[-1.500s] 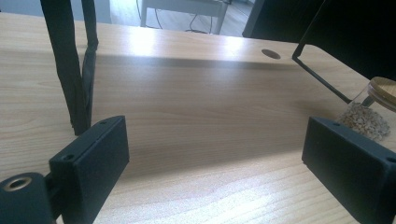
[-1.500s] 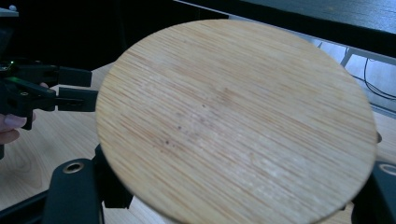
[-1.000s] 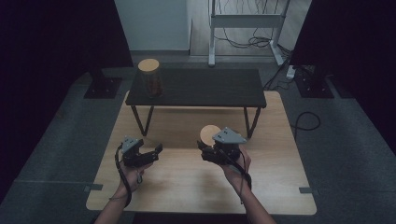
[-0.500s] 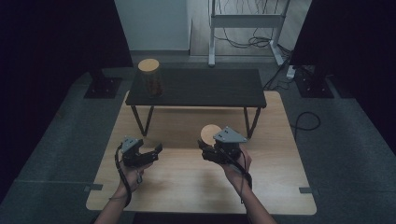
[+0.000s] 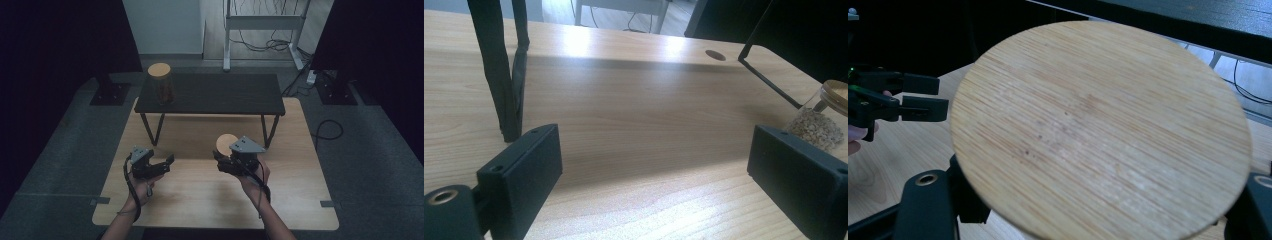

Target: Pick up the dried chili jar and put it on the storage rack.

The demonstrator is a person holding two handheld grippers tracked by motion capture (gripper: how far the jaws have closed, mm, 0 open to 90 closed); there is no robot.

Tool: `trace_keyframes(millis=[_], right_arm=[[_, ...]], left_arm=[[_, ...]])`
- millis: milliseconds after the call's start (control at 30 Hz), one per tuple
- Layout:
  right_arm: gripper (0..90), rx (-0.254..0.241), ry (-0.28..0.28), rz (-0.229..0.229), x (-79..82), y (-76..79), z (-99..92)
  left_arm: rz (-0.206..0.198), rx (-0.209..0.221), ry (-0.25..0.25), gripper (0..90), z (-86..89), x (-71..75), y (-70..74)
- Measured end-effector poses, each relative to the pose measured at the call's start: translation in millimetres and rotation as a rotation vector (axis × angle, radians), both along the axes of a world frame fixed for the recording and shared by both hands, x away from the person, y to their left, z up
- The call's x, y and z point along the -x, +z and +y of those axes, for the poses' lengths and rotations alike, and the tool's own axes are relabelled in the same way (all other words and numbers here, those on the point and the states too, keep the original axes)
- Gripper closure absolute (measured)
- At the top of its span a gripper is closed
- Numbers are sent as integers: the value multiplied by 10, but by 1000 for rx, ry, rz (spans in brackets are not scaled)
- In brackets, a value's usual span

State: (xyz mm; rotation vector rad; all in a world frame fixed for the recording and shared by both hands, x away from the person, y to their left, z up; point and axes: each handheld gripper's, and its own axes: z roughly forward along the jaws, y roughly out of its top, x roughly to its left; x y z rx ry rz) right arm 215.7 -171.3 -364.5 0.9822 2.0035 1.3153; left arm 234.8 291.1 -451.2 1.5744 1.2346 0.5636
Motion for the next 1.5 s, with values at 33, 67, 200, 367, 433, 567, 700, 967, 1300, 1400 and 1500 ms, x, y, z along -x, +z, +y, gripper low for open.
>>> trace_keyframes(millis=[33,67,200,367,433,567,700,967,1300,1400,1500], right_arm=[[255,0,-1,-1,0,2,0],[255,-1,-1,-1,-1,6,0],[255,-1,-4,-6,1,25,-4],[255,5,-4,-10,10,53,-6],[255,4,-6,-13,14,58,-10],[255,-2,-8,-14,16,63,-12],[255,-3,-7,-15,11,69,-10],[255,-6,-11,-17,13,74,-20],[255,-16,-11,-11,1,59,-45],[255,-20,-16,-13,-5,60,-58],[255,-22,-20,-11,-15,60,-66]], left_arm=[[1,-1,0,70,-1,-1,-1],[1,-1,-1,70,-2,-1,-2],[1,-1,-5,70,-9,1,-3],[0,0,-3,70,-7,2,-2],[-1,0,-5,70,-7,2,-2],[-1,0,-6,69,-7,2,-2],[0,1,-6,69,-4,2,-2],[1,0,-7,70,-7,0,-4],[2,-3,-6,70,-11,-1,-5],[1,-4,-7,69,-13,0,-4],[1,-3,-6,69,-10,1,-4]])
